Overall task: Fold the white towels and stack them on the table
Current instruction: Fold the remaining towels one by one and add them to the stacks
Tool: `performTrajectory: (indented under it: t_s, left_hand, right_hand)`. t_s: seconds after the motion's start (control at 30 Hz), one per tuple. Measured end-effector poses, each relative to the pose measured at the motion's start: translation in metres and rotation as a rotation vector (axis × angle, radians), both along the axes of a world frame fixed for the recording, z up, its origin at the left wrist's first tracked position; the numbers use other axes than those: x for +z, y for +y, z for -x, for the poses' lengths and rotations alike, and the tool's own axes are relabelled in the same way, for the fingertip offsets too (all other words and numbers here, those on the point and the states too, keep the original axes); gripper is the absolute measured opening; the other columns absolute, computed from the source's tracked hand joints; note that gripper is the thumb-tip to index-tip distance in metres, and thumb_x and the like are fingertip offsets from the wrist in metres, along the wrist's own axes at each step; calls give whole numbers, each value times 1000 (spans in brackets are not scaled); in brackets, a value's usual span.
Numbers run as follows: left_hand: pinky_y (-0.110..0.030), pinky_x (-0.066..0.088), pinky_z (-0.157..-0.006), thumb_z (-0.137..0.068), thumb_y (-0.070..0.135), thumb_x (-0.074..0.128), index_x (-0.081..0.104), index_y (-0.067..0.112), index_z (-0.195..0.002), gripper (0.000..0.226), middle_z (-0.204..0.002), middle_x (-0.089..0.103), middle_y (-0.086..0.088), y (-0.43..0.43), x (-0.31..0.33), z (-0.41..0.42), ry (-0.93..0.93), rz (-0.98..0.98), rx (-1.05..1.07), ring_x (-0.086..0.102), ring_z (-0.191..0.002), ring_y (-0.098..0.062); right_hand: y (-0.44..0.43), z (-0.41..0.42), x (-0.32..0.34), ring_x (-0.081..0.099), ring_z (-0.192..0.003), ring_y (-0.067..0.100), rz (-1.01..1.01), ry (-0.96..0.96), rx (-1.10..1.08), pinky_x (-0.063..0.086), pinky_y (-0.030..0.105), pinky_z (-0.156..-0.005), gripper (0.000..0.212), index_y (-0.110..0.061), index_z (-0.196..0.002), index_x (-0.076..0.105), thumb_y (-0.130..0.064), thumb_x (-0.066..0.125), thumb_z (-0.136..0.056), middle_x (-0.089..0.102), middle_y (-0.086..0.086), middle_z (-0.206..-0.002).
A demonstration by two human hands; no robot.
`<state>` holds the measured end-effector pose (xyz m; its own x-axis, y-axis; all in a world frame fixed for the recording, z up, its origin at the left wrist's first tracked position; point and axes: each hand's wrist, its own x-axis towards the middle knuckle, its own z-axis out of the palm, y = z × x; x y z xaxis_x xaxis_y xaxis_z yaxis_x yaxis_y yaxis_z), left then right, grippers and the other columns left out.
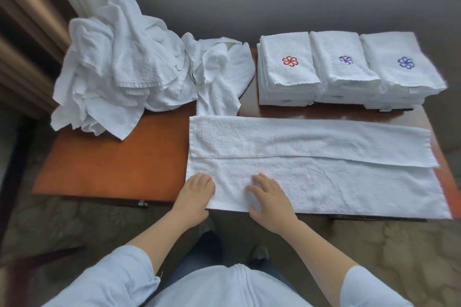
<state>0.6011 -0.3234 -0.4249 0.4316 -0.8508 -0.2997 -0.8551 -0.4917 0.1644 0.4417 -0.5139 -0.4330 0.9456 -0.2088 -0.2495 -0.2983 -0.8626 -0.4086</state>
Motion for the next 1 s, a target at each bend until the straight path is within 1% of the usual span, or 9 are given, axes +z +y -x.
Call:
performTrajectory:
  t_s: [0.07, 0.13, 0.23, 0.33, 0.4, 0.47, 0.7, 0.83, 1.0]
  left_hand:
    - [-21, 32, -89, -74, 15, 67, 51, 20, -99, 29, -110, 43, 4, -3, 3, 5, -9, 8, 43, 43, -104, -17]
    - [-21, 35, -86, -85, 23, 65, 53, 24, -97, 18, -110, 42, 8, -4, 6, 8, 41, 35, 97, 42, -105, -12]
    - [-23, 35, -74, -95, 36, 59, 56, 25, -99, 12, -109, 47, 14, 0, 12, 13, 113, 75, 201, 47, -97, -7]
    - [-29, 36, -67, -100, 36, 50, 50, 24, -100, 12, -101, 52, 13, -1, 18, 17, 151, 66, 329, 50, -83, -11]
    - [-30, 35, -66, -102, 34, 46, 46, 23, -97, 12, -97, 51, 10, -5, 22, 20, 149, 5, 351, 50, -78, -14]
    - [-31, 35, -65, -103, 33, 42, 43, 22, -95, 13, -97, 48, 8, -9, 25, 24, 161, -58, 353, 49, -76, -16]
    - [-30, 33, -63, -102, 32, 38, 41, 22, -90, 16, -95, 49, 4, -18, 38, 31, 227, -260, 370, 46, -74, -15]
    - [-30, 30, -58, -97, 33, 35, 36, 25, -79, 20, -80, 50, 7, -28, 48, 25, 219, -277, 460, 43, -68, -12]
    - [-31, 28, -54, -96, 26, 35, 38, 21, -83, 14, -72, 50, 2, -52, 63, 11, 14, -81, 553, 46, -60, -18]
  right_hand:
    - [-2, 5, -1, 3, -153, 19, -11, 19, 14, -1, 35, -123, 53, -26, -142, 43, -34, 56, -91, 19, -3, -162]
    - [-5, 7, 0, 0, -153, 18, -20, 50, 44, -3, 36, -124, 60, -26, -145, 40, -39, 59, -90, 13, -4, -164]
    - [-9, 9, 3, 5, -152, 19, -6, 93, 95, 5, 35, -123, 61, -24, -145, 41, -32, 61, -88, 13, -3, -164]
    - [-16, 14, 9, 28, -143, 18, -16, 65, 72, 32, 25, -104, 46, -23, -132, 54, -19, 59, -86, 31, -7, -155]
    - [-21, 17, 14, 39, -131, 16, -5, 63, 53, 35, 22, -85, 37, -23, -122, 59, -16, 58, -85, 43, -10, -143]
    - [-26, 21, 18, 45, -119, 17, 25, 78, 53, 35, 24, -74, 31, -21, -114, 62, -13, 56, -85, 48, -9, -133]
    - [-49, 40, 25, 47, -104, 21, 146, 146, 14, 40, 29, -72, 25, -16, -105, 62, -6, 52, -84, 51, -2, -112]
    - [-67, 42, 35, 59, -96, 21, 74, 100, -153, 46, 31, -72, 19, -20, -100, 63, -15, 52, -86, 63, -4, -99]
    - [-93, 23, 51, 65, -83, 19, -4, -186, -460, 46, 27, -66, 17, -22, -98, 70, -17, 60, -85, 72, -7, -96]
